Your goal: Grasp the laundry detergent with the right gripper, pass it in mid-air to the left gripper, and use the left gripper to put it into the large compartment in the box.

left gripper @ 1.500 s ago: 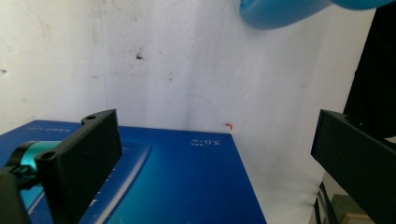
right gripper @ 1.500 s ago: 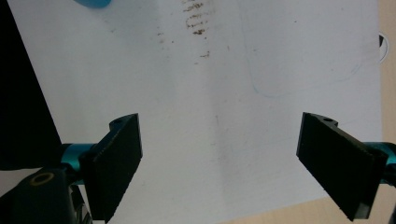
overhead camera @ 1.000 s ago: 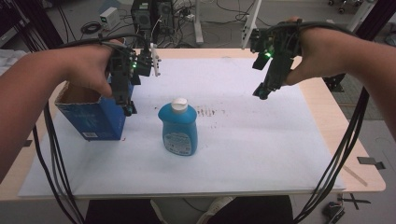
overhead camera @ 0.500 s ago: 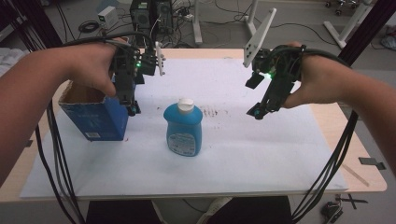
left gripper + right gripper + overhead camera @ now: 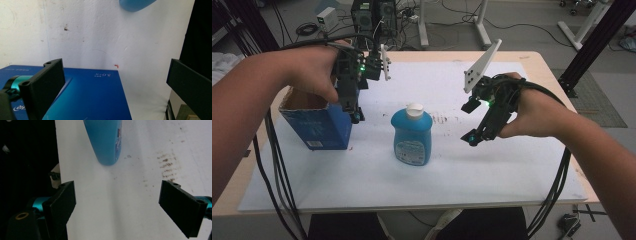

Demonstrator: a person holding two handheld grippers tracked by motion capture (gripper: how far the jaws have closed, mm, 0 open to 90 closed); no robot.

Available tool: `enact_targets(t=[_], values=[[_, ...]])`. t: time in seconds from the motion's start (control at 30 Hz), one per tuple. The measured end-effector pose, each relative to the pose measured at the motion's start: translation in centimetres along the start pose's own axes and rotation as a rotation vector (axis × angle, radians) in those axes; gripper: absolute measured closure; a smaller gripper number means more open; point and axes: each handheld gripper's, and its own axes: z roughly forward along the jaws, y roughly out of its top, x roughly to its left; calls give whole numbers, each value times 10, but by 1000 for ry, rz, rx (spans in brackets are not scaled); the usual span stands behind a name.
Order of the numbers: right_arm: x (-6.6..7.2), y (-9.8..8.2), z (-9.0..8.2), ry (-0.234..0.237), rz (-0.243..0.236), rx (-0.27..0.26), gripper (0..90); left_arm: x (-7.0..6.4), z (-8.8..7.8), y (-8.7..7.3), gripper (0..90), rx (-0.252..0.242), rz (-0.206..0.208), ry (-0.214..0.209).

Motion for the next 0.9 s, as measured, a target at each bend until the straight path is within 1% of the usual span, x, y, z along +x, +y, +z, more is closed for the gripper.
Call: enact_targets(t=[0.1, 0.17, 0.23, 0.27, 0.3, 0.37, 0.4, 0.47, 0.6, 0.7, 0.73, 0.77, 0.8, 0.83, 0.87, 0.9], values=[[2, -1, 9, 8, 4, -20, 136, 0, 0, 1, 17, 1, 3, 1], [3, -2, 15, 19, 15, -36, 136, 0, 1, 1, 17, -3, 3, 0], [4, -3, 18, 22, 19, -43, 136, 0, 0, 1, 17, -4, 4, 1], [4, -4, 24, 35, 34, -70, 136, 0, 0, 1, 17, -5, 4, 1], [3, -4, 26, 39, 41, -83, 136, 1, 0, 0, 17, -6, 3, 1], [4, -5, 28, 37, 42, -90, 136, 1, 0, 0, 17, -4, 4, 2], [4, -5, 34, 37, 48, -104, 136, 1, 0, 0, 17, -3, 4, 1], [5, -5, 37, 42, 54, -108, 136, 0, 0, 0, 17, -4, 3, 2], [6, -3, 52, 55, 62, -120, 136, 1, -1, 0, 17, -6, 6, 3], [6, -2, 57, 59, 69, -129, 136, 1, 0, -1, 17, -10, 4, 4], [7, -2, 62, 63, 78, -146, 136, 1, 0, -1, 17, -10, 5, 7], [7, -2, 62, 63, 78, -146, 136, 1, 0, -1, 17, -10, 5, 7], [7, -2, 68, 66, 79, -160, 136, 1, 0, -2, 17, -11, 5, 7], [7, -2, 68, 66, 79, -160, 136, 1, 0, -2, 17, -11, 5, 7], [7, -3, 75, 68, 89, -175, 136, 1, 0, -2, 17, -9, 8, 6], [7, -3, 75, 68, 89, -175, 136, 1, 0, -2, 17, -9, 8, 6]])
